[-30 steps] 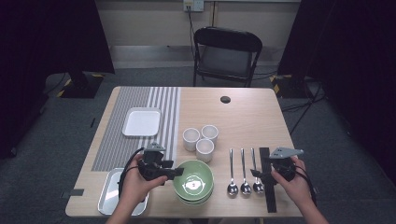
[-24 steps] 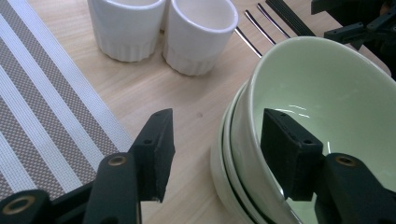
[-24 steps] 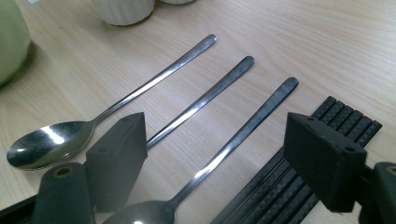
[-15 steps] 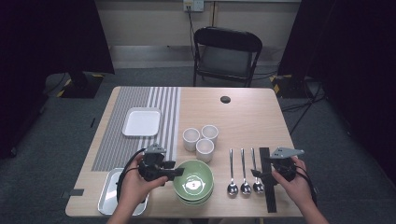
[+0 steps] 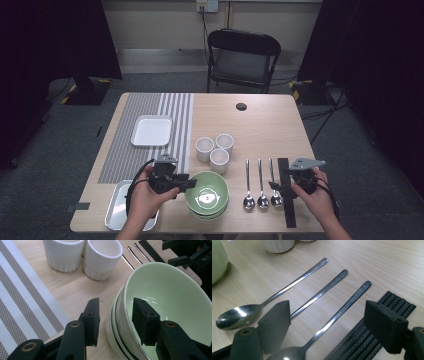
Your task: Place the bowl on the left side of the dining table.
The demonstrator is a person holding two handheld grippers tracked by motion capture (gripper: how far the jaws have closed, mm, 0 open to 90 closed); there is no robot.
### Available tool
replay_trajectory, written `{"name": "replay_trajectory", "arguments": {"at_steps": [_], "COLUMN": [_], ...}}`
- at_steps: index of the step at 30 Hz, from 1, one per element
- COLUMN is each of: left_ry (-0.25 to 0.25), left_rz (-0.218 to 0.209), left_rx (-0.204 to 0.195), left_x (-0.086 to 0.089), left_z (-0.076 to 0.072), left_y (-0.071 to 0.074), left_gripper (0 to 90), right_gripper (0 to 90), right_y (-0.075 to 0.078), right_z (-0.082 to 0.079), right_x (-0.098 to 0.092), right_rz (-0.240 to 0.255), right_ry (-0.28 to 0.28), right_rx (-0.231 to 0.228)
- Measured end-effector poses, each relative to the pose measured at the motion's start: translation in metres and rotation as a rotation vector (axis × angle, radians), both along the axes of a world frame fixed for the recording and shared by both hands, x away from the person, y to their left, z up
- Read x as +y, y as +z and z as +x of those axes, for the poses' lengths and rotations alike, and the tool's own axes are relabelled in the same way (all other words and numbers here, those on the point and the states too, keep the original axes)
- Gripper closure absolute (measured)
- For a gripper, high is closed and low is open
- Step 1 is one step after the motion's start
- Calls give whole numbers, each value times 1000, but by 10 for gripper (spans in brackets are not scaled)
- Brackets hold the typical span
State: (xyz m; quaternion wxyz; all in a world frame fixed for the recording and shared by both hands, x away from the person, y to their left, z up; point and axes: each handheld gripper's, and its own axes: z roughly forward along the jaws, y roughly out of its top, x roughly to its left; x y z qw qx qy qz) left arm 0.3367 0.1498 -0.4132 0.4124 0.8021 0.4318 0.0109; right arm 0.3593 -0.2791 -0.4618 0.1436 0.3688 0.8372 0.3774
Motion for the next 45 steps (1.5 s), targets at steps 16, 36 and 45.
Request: {"name": "replay_trajectory", "arguments": {"at_steps": [16,36,45], "left_ry": [59,121,107], "left_rz": [6,72,78], "left_rx": [57,31,11], "left_x": [-7,-20,-18], "left_z": [-4,-10,-11], "left_y": [2,-4,0], "left_gripper": [750,804,807], "right_gripper": [211,212,212], "right_y": [0,-1,-1], "right_z": [0,0,0], "right_x": [1,1,0], "right_rz": [-6,-11,-8], "right_ry": [0,-2,-1], "right_rx": [4,3,6]}}
